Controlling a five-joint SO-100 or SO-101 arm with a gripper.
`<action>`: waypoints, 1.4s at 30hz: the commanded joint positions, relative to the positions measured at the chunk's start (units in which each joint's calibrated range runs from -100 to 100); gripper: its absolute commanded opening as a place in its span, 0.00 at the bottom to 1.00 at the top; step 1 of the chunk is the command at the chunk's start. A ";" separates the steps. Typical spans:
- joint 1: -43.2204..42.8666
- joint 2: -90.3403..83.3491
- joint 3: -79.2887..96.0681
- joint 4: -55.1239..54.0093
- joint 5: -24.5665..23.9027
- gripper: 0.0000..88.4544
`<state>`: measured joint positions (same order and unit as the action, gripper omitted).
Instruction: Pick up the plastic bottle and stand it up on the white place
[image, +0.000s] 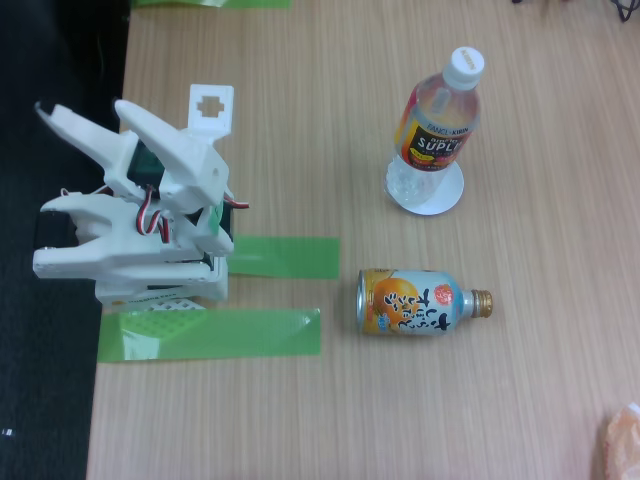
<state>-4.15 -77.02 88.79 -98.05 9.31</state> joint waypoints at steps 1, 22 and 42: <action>0.44 0.12 1.07 -1.35 0.27 0.12; 0.44 -22.06 10.57 -1.44 0.27 0.01; 0.15 -22.14 10.57 -1.35 -0.10 0.02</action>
<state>-4.15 -99.07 99.37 -98.05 9.36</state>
